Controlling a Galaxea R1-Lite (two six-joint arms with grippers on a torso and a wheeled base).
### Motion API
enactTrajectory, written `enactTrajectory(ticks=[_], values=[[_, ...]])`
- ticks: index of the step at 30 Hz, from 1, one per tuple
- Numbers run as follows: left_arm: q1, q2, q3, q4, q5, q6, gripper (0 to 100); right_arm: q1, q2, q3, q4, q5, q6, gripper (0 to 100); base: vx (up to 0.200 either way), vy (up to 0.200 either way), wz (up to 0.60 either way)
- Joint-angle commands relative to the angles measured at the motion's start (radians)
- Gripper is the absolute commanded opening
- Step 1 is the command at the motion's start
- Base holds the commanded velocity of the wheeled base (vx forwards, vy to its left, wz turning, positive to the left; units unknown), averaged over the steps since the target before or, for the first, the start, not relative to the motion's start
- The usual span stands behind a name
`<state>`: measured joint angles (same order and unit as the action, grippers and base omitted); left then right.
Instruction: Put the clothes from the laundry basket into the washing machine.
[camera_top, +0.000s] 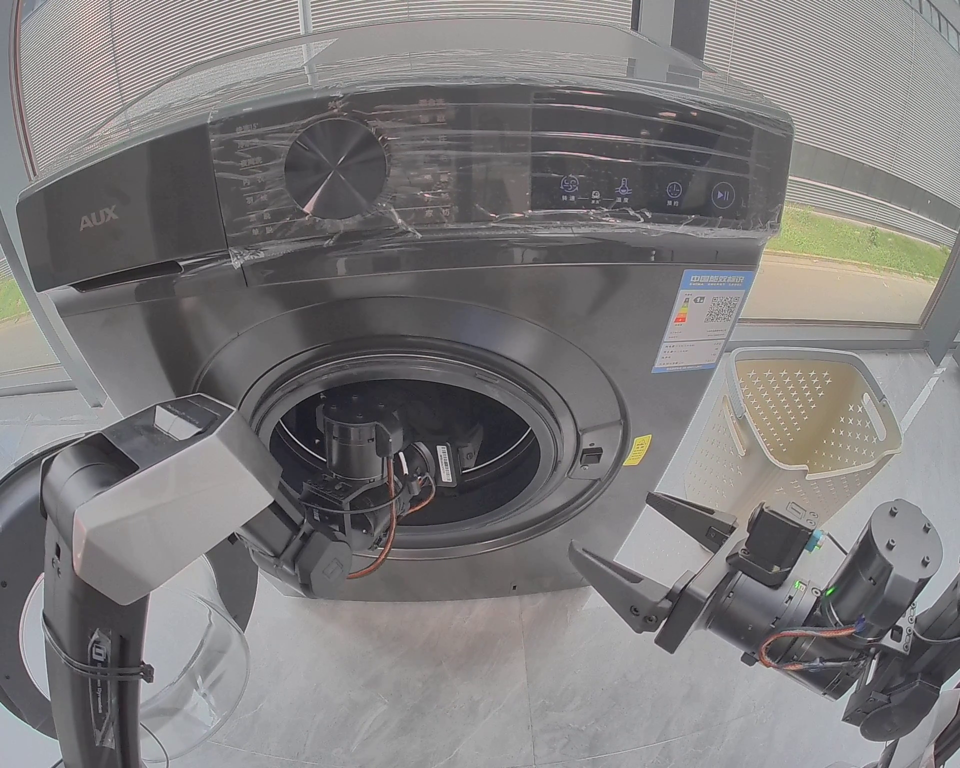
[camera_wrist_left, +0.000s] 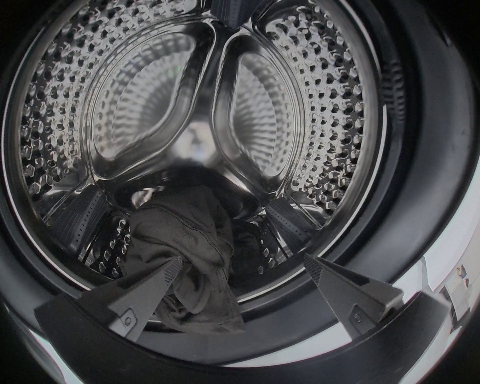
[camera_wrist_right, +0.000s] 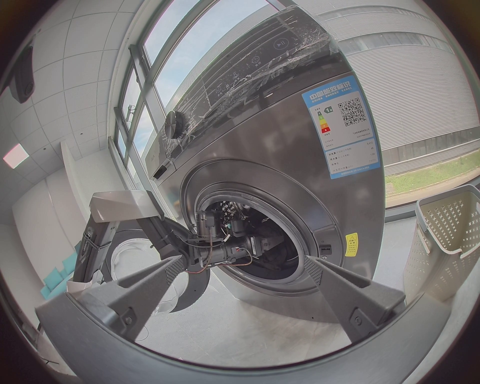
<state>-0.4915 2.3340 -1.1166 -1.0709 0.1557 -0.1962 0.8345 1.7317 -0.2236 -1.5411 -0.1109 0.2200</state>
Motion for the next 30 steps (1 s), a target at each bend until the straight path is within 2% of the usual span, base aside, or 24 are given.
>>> enactTrajectory(ticks=[1, 5, 9, 14, 15, 17, 23, 29, 30], values=[[0.027, 0.068, -0.068, 0.034, 0.001, 0.007, 100, -0.002, 0.003, -0.008, -0.001, 0.002, -0.002, 100, 0.0, 0.0, 0.0], [0.044, 0.097, -0.069, 0.085, -0.002, 0.047, 100, -0.002, 0.005, -0.006, -0.001, 0.005, -0.002, 100, 0.0, 0.0, 0.0], [0.045, 0.148, -0.095, 0.111, -0.007, 0.052, 100, 0.0, 0.005, -0.008, -0.001, 0.007, -0.002, 100, 0.0, 0.0, 0.0], [0.06, 0.222, -0.195, 0.121, -0.001, 0.058, 100, 0.003, 0.003, -0.005, -0.001, 0.007, -0.002, 100, 0.0, 0.0, 0.0], [0.067, 0.231, -0.206, 0.127, -0.001, 0.061, 0, 0.005, 0.002, -0.005, -0.001, 0.005, -0.002, 100, 0.0, 0.0, 0.0], [0.074, 0.243, -0.22, 0.137, -0.004, 0.07, 0, 0.006, -0.001, -0.006, -0.001, 0.005, -0.005, 100, 0.0, 0.0, 0.0], [0.08, 0.252, -0.253, 0.138, -0.005, 0.069, 0, 0.008, -0.004, -0.006, -0.001, 0.002, -0.007, 100, 0.0, 0.0, 0.0], [0.09, 0.278, -0.354, 0.106, 0.016, 0.055, 0, 0.012, -0.003, -0.013, -0.001, 0.0, -0.007, 100, 0.0, 0.0, 0.0], [0.096, 0.292, -0.408, 0.088, 0.038, 0.046, 0, 0.012, -0.004, -0.014, -0.001, 0.0, -0.007, 100, 0.0, 0.0, 0.0]])
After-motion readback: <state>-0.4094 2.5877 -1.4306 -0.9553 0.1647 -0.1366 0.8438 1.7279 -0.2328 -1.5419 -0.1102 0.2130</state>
